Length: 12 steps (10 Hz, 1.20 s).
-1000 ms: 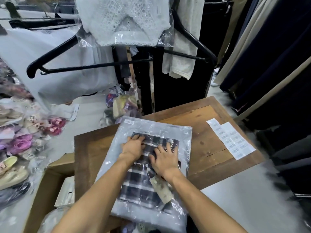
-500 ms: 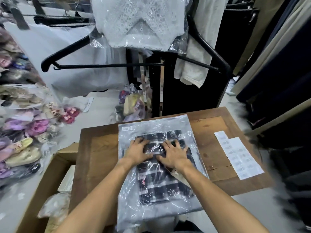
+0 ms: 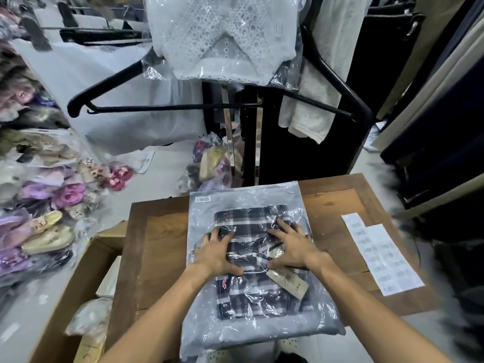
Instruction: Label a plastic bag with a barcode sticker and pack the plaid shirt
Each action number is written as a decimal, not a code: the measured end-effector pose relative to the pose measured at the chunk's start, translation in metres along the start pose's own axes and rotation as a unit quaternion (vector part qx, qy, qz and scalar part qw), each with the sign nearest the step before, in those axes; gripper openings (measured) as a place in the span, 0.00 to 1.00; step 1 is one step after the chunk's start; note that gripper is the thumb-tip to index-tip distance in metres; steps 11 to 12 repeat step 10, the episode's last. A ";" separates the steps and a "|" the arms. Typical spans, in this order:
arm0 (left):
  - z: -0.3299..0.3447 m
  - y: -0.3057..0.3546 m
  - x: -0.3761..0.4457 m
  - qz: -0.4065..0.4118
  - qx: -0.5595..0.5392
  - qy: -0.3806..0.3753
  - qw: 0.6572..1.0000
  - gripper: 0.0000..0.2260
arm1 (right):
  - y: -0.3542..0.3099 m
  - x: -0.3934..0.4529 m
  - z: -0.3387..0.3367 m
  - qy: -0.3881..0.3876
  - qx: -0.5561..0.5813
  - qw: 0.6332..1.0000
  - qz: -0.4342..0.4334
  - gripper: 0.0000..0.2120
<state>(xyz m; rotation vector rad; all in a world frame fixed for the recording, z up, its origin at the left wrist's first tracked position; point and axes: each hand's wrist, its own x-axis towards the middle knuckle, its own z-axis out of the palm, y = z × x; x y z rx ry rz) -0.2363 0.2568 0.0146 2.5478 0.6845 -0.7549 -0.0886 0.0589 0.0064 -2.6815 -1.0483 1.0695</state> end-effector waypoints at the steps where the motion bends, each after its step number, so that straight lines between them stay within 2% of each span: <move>1: -0.003 -0.001 0.003 0.002 -0.012 0.012 1.000 0.53 | 0.000 0.005 -0.005 0.003 0.007 1.000 -0.003 0.53; 4: -0.002 -0.003 0.004 -0.005 -0.003 0.031 0.999 0.54 | 0.006 0.010 -0.004 0.014 -0.007 1.000 -0.012 0.53; 7: -0.014 0.015 0.001 -0.028 0.079 0.005 0.996 0.54 | 0.001 0.008 -0.015 0.011 -0.036 0.999 -0.003 0.52; 8: -0.020 0.019 0.000 -0.030 0.090 -0.005 0.995 0.51 | 0.001 0.010 -0.020 -0.029 -0.039 0.999 0.001 0.50; 9: -0.036 0.022 0.003 -0.024 0.050 -0.009 0.998 0.43 | -0.008 0.011 -0.041 -0.025 -0.024 0.999 0.001 0.41; 10: -0.074 0.025 0.003 0.017 -0.126 0.055 0.990 0.31 | -0.021 0.011 -0.077 0.066 0.190 0.979 -0.024 0.25; 12: -0.074 0.025 0.003 0.017 -0.126 0.055 0.990 0.31 | -0.021 0.011 -0.077 0.066 0.190 0.979 -0.024 0.25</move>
